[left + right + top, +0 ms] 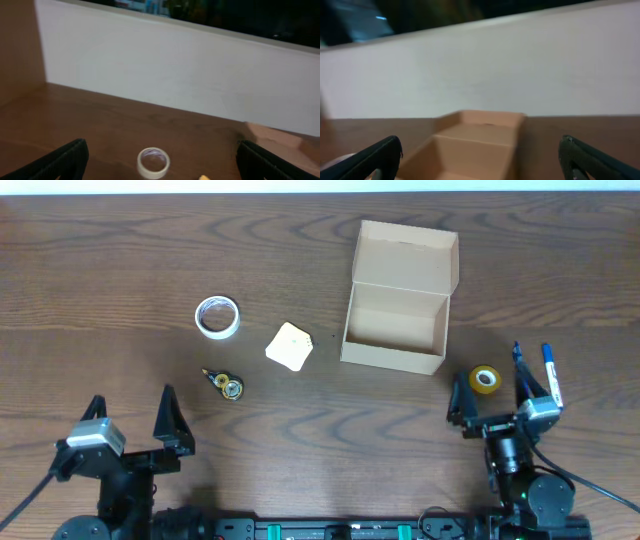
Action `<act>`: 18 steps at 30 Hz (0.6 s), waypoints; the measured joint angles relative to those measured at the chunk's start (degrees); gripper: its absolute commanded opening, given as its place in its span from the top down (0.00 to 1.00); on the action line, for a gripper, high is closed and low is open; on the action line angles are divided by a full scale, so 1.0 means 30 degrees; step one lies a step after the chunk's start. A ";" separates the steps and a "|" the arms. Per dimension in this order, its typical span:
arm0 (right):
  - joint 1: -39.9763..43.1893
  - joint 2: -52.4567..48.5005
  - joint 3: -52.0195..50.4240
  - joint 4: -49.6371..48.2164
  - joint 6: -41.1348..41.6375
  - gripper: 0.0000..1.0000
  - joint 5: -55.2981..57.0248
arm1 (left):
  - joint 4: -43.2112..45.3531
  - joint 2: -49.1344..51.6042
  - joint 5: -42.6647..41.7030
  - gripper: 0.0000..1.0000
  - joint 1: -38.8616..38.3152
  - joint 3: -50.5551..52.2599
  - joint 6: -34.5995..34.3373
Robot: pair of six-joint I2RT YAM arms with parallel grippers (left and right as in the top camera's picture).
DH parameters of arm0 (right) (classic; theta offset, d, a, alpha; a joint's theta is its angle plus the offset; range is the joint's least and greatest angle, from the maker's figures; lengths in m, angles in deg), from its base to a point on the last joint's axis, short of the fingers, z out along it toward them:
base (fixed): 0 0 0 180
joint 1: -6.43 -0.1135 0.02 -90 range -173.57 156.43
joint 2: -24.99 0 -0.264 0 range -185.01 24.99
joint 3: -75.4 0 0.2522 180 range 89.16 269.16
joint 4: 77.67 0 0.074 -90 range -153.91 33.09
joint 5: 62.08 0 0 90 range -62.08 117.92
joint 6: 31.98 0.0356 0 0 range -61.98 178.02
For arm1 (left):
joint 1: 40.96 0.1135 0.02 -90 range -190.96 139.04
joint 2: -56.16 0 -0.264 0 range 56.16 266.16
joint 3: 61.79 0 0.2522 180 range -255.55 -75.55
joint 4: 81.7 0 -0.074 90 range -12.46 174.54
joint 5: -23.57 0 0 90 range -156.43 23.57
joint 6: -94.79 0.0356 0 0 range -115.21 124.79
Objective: Pack container
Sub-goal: 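Open both grippers and raise both arms up from rest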
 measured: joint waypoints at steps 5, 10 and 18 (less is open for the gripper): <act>0.0000 0.0007 0.0029 -0.0619 0.1282 0.01 -0.2331 | 0.0029 0.0073 -0.1122 0.05 0.0000 -0.0532 -0.0066; 0.0000 -0.0051 0.1800 0.1166 0.1515 0.01 -0.3111 | -0.0634 0.0073 -0.1552 0.05 0.0000 -0.0597 -0.0138; 0.0000 -0.3359 0.9551 0.8174 -0.0976 0.01 -0.2273 | -0.0328 0.0073 -0.1843 0.04 0.0000 -0.0605 -0.0146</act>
